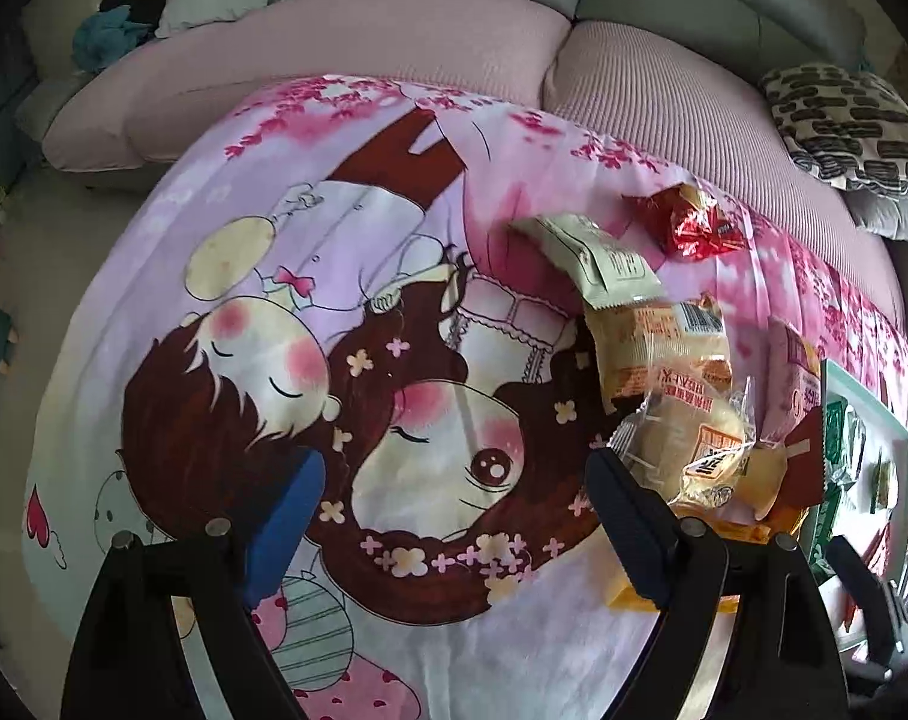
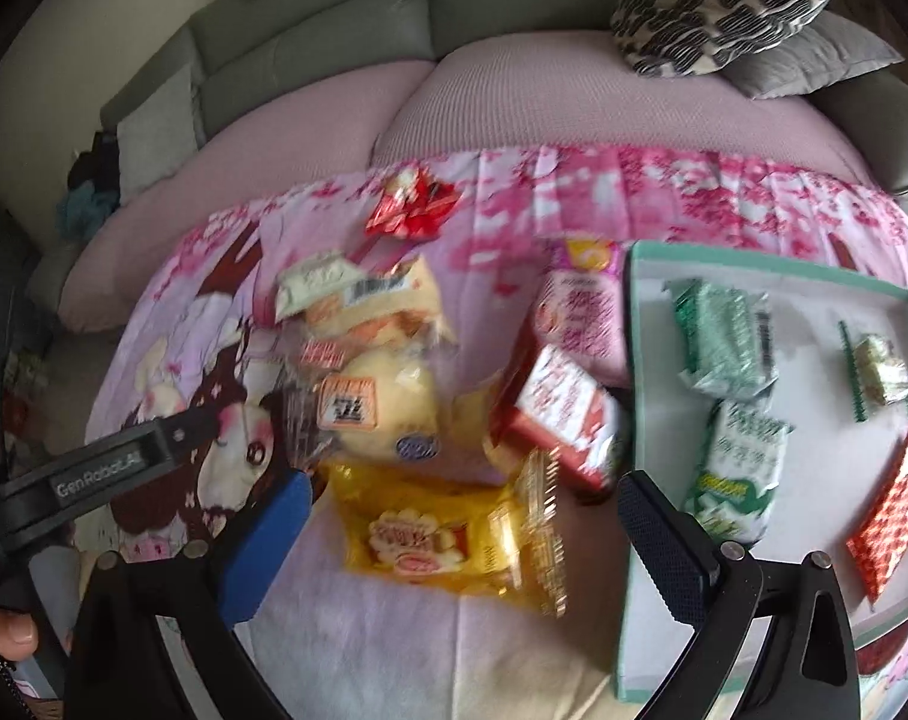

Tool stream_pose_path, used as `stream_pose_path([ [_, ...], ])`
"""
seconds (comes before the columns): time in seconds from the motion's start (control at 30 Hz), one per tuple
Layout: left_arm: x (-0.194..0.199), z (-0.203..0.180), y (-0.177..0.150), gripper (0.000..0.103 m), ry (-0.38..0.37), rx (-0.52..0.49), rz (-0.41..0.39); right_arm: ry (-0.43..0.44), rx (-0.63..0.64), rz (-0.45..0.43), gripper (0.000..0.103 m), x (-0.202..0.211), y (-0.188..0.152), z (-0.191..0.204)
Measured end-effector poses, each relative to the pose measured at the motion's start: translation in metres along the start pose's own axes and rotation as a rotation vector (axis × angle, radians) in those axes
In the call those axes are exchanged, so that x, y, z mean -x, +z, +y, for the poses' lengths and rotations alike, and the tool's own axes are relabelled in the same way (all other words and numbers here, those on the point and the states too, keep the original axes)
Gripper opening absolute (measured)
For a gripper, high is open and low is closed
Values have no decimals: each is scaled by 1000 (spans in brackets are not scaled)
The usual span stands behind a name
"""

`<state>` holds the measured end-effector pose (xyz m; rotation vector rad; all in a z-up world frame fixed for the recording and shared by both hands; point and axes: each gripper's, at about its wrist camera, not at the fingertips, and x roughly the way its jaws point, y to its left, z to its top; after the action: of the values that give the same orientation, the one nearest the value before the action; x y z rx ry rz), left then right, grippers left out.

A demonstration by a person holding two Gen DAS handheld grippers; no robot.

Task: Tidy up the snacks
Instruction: 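Grasp the yellow bread bag with the right tool while the left tool approaches the round cake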

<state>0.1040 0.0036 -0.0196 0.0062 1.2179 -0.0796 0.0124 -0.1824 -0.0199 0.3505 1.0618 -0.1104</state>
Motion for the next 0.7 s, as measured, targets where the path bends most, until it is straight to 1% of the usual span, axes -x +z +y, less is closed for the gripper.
stream_pose_path([
  [0.33,-29,-7,-2,89,5,-4,93,-43,76,82,103,-28,-14,22],
  [0.43,-37,-9,-3,89,7,-11,113,-86,106,91,103,-35,-17,26],
  [0.57,-44,-10,-4,89,11,-10,135,-121,130,98,102,-41,-19,29],
  [0.63,-44,-11,-4,89,11,-8,136,-136,132,94,100,-42,-19,28],
  [0.67,-44,-11,-4,89,11,-7,135,-141,130,91,96,-42,-19,28],
  [0.7,-43,-10,-3,89,10,-6,132,-131,122,90,95,-41,-18,26],
])
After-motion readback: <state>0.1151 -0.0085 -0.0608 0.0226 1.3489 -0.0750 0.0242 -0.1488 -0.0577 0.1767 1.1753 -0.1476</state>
